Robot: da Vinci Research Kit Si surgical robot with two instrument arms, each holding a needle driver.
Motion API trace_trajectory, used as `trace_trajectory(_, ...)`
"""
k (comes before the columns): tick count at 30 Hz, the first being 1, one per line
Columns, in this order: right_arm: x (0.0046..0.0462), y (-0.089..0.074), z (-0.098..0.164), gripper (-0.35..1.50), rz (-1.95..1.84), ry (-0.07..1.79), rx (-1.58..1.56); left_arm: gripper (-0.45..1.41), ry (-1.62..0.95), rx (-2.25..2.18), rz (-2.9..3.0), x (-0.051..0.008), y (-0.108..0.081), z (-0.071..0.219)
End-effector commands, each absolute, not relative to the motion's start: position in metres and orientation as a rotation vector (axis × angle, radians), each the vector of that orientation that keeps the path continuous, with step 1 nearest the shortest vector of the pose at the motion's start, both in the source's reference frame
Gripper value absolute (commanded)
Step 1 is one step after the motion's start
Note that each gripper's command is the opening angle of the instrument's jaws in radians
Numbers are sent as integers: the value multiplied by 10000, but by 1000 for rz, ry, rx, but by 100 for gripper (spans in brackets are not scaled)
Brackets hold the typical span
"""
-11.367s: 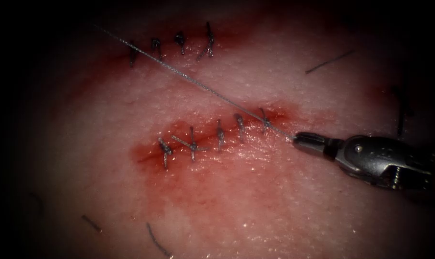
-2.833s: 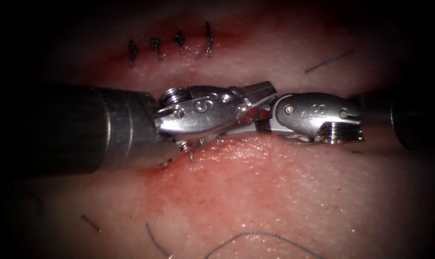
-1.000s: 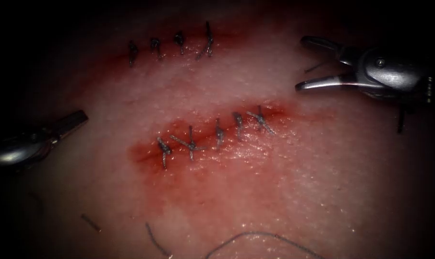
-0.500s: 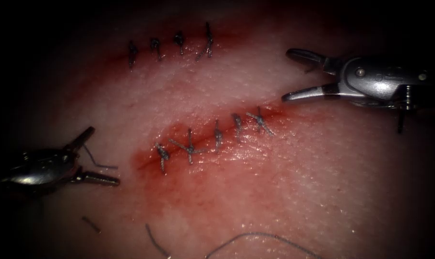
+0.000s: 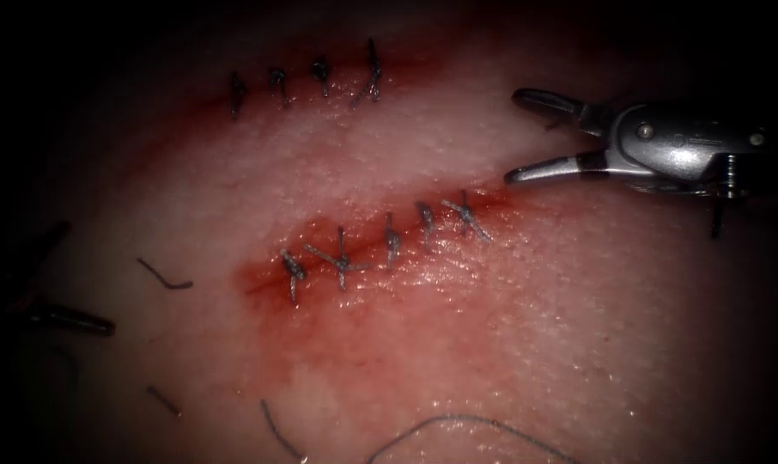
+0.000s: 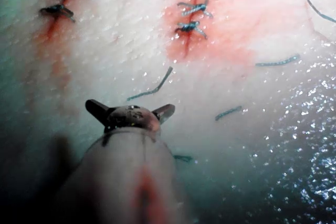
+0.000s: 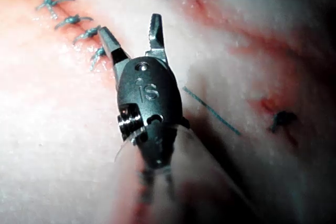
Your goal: Wound Closure
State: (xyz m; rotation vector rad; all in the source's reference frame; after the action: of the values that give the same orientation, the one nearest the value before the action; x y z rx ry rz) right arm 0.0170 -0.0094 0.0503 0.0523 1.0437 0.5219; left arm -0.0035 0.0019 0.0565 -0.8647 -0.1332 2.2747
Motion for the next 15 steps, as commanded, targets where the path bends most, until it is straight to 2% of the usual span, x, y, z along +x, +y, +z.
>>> trace_trajectory(1,178,-98,508,148,518,1043,59,58,-86,-933,2255,-48,20,563)
trace_trajectory(2,178,-99,507,148,514,1040,65,46,-36,-973,2244,-53,25,557)
trace_trajectory(5,178,-102,506,148,494,1019,96,42,-8,-1142,2226,-77,31,540)
trace_trajectory(6,178,-108,503,140,458,1011,138,39,-82,-1251,2234,-106,31,522)
trace_trajectory(9,179,-113,501,133,439,1009,140,39,-148,-1320,2209,-123,36,511)
trace_trajectory(12,182,-120,495,135,422,982,159,42,-206,-1415,2196,-146,46,493)
trace_trajectory(15,190,-123,487,138,403,959,170,56,-239,-1509,2211,-164,55,478)
